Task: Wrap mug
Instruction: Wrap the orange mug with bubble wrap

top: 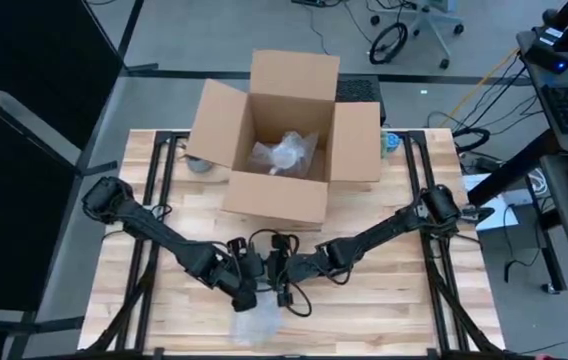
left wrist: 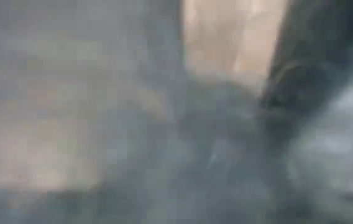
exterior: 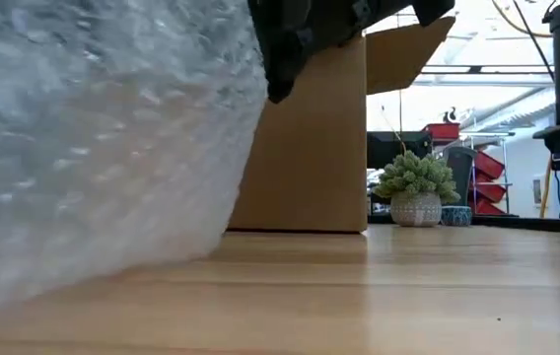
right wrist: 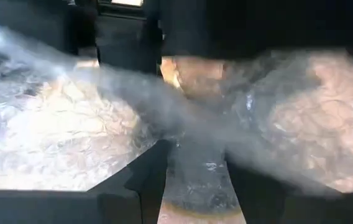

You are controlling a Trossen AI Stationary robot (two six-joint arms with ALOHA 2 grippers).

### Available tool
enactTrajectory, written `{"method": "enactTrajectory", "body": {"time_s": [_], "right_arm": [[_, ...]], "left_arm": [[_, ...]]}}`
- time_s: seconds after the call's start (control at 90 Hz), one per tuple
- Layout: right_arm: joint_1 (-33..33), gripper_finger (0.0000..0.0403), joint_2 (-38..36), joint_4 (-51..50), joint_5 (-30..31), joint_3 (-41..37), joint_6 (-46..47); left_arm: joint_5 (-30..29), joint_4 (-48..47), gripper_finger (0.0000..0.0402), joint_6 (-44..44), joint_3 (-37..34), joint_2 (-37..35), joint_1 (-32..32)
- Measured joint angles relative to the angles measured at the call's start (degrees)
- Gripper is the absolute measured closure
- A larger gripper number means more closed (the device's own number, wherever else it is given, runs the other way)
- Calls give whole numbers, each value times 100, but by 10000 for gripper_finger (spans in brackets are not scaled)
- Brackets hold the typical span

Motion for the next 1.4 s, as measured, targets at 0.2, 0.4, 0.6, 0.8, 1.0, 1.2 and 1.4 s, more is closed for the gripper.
{"method": "enactTrajectory", "body": {"time_s": [0.2,0.4,0.6,0.8,1.0,1.2,1.4], "right_arm": [[2,250,4,18,-22,-7,-6],[0,250,15,18,-1,-11,-39],[0,250,20,18,-4,-17,-44],[0,250,20,18,-6,-22,-127],[0,250,20,16,-4,-22,-150],[-2,250,22,19,-4,-22,-155],[-2,250,22,25,-2,-22,-157]], "left_arm": [[-66,-395,263,-6,233,-198,-40],[-377,-842,263,-2,605,-220,-116],[-171,-1387,263,0,891,-234,-216],[-374,-1394,263,288,978,-262,-296],[-824,-1372,263,299,980,-530,-330],[-1124,-1135,263,448,980,-608,-373],[-1103,-310,263,495,578,-604,-226]]}}
